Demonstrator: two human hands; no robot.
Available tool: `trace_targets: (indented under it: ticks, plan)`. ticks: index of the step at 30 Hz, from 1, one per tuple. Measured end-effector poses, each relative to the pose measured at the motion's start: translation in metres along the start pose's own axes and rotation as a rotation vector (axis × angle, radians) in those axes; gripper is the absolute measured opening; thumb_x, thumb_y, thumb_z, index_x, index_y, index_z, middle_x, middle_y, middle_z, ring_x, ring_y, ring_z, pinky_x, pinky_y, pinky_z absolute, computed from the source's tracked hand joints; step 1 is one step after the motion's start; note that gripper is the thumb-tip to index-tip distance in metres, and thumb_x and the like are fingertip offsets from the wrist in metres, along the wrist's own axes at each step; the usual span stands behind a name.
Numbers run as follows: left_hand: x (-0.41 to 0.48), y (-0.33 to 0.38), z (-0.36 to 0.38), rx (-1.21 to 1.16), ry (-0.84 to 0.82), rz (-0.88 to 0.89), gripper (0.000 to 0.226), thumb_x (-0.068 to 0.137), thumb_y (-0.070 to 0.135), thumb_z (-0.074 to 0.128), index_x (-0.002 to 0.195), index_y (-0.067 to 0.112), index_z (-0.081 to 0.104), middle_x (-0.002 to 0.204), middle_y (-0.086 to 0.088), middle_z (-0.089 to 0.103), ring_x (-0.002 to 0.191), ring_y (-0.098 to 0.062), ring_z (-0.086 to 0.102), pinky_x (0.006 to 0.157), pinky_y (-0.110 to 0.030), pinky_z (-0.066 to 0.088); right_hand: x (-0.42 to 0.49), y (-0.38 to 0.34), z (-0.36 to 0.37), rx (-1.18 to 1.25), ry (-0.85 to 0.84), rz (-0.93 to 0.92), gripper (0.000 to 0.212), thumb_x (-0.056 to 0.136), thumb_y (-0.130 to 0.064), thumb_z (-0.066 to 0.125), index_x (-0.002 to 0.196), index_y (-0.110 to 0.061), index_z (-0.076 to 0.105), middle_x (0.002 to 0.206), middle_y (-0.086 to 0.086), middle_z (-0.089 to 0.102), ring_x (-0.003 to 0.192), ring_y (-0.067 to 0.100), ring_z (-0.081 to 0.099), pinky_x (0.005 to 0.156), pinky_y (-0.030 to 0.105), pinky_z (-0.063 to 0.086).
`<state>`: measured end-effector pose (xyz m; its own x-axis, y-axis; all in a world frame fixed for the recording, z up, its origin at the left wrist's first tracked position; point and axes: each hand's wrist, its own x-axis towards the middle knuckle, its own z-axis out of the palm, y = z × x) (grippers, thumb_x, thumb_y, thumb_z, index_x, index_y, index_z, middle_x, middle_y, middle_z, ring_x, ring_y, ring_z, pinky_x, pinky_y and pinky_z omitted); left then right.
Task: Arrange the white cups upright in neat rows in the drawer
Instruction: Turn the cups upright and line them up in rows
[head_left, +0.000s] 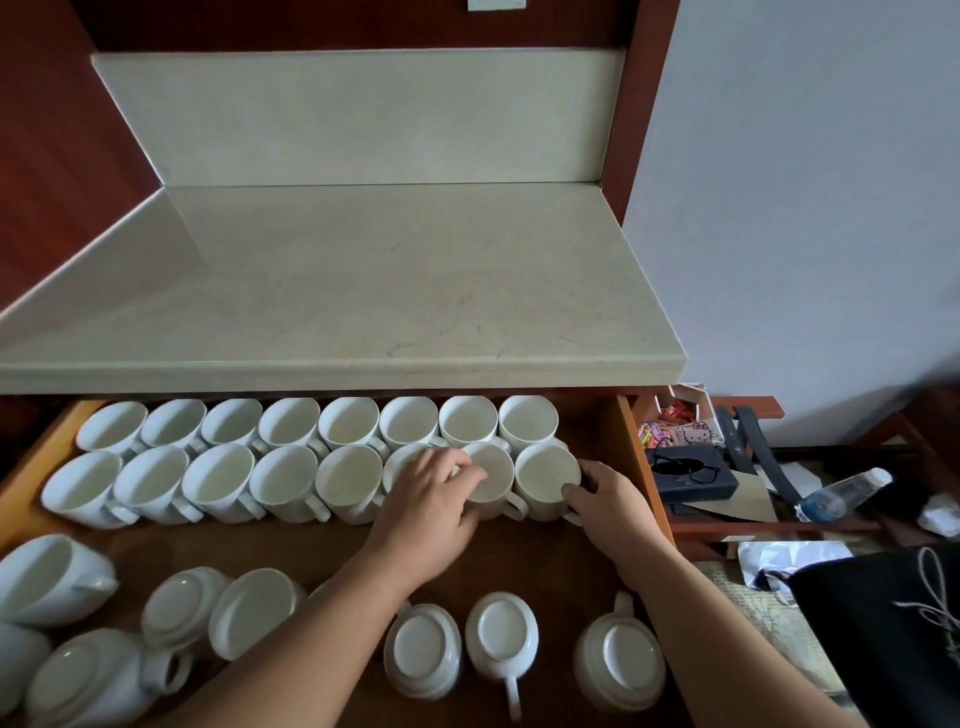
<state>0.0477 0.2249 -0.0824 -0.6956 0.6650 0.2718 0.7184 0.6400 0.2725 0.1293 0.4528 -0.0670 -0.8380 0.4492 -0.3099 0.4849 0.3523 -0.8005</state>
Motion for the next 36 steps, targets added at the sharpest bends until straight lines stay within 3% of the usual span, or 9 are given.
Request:
trace_targets:
  ticks: [4, 9, 17, 21, 25, 27, 29, 31, 36]
  plan:
    - [-0.013, -0.013, -0.014, 0.077, -0.056, -0.103, 0.056, 0.071, 0.017, 0.076, 0.125, 0.019, 0.063, 0.113, -0.001, 0.058, 0.105, -0.027, 0.055, 0.088, -0.042, 0.052, 0.003, 0.000, 0.002, -0.015, 0.002, -0.005, 0.043, 0.095, -0.024, 0.060, 0.138, -0.026, 0.058, 0.111, -0.006, 0.067, 0.095, 0.011, 0.063, 0.075, 0.032, 0.056]
    - [-0.015, -0.019, -0.017, 0.096, -0.080, -0.107, 0.054, 0.081, 0.003, 0.067, 0.131, 0.022, 0.056, 0.107, -0.003, 0.070, 0.095, -0.029, 0.065, 0.079, -0.044, 0.055, 0.002, -0.001, 0.003, -0.007, -0.001, 0.001, 0.044, 0.096, -0.023, 0.059, 0.140, -0.026, 0.056, 0.111, -0.005, 0.066, 0.091, 0.008, 0.062, 0.064, 0.026, 0.049]
    - [-0.010, -0.015, -0.014, 0.119, -0.044, -0.119, 0.053, 0.083, 0.003, 0.071, 0.133, 0.018, 0.060, 0.102, -0.003, 0.073, 0.085, -0.027, 0.069, 0.070, -0.042, 0.057, 0.000, -0.002, 0.003, -0.015, -0.002, 0.005, 0.046, 0.096, -0.023, 0.059, 0.142, -0.026, 0.055, 0.115, -0.004, 0.065, 0.091, 0.005, 0.059, 0.062, 0.025, 0.046]
    - [-0.010, -0.015, -0.011, 0.145, -0.027, -0.107, 0.058, 0.077, 0.000, 0.076, 0.131, 0.017, 0.062, 0.095, -0.005, 0.073, 0.079, -0.029, 0.068, 0.064, -0.041, 0.056, 0.001, -0.001, 0.003, -0.014, -0.004, 0.011, 0.049, 0.094, -0.025, 0.060, 0.142, -0.028, 0.054, 0.116, -0.005, 0.064, 0.093, 0.009, 0.061, 0.069, 0.029, 0.054]
    - [-0.011, -0.016, -0.017, 0.071, -0.057, -0.132, 0.057, 0.084, 0.008, 0.070, 0.138, 0.020, 0.057, 0.119, -0.004, 0.069, 0.100, -0.029, 0.066, 0.081, -0.043, 0.056, -0.003, -0.009, -0.004, -0.133, -0.005, -0.012, 0.057, 0.093, -0.032, 0.062, 0.148, -0.023, 0.048, 0.129, 0.000, 0.062, 0.102, 0.012, 0.061, 0.073, 0.028, 0.052]
    - [-0.012, -0.015, -0.029, -0.024, -0.054, -0.171, 0.051, 0.088, 0.012, 0.068, 0.137, 0.024, 0.058, 0.130, 0.001, 0.064, 0.113, -0.023, 0.062, 0.090, -0.039, 0.053, -0.008, -0.022, -0.014, -0.273, 0.077, -0.086, 0.059, 0.094, -0.034, 0.062, 0.149, -0.020, 0.047, 0.139, 0.004, 0.059, 0.113, 0.018, 0.059, 0.080, 0.028, 0.046]
    - [-0.012, -0.014, -0.049, -0.111, 0.006, -0.235, 0.041, 0.091, 0.015, 0.066, 0.130, 0.025, 0.063, 0.130, 0.007, 0.062, 0.114, -0.016, 0.060, 0.091, -0.034, 0.052, -0.015, -0.043, -0.022, -0.318, 0.154, -0.202, 0.049, 0.094, -0.031, 0.062, 0.141, -0.019, 0.056, 0.132, 0.003, 0.064, 0.114, 0.020, 0.061, 0.085, 0.029, 0.044]
    - [-0.015, -0.017, -0.074, -0.179, 0.064, -0.310, 0.031, 0.093, 0.019, 0.066, 0.123, 0.026, 0.068, 0.121, 0.011, 0.065, 0.107, -0.011, 0.063, 0.090, -0.033, 0.053, -0.023, -0.070, -0.022, -0.304, 0.147, -0.299, 0.034, 0.095, -0.029, 0.062, 0.128, -0.021, 0.066, 0.119, -0.002, 0.070, 0.103, 0.016, 0.063, 0.078, 0.027, 0.044]
    - [-0.050, -0.041, -0.140, -0.244, 0.173, -0.465, 0.016, 0.094, 0.025, 0.066, 0.107, 0.031, 0.074, 0.104, 0.017, 0.072, 0.093, 0.001, 0.065, 0.083, -0.026, 0.054, -0.044, -0.141, 0.026, -0.242, -0.064, -0.457, 0.016, 0.095, -0.034, 0.063, 0.107, -0.029, 0.072, 0.101, -0.013, 0.073, 0.091, 0.006, 0.064, 0.073, 0.022, 0.048]
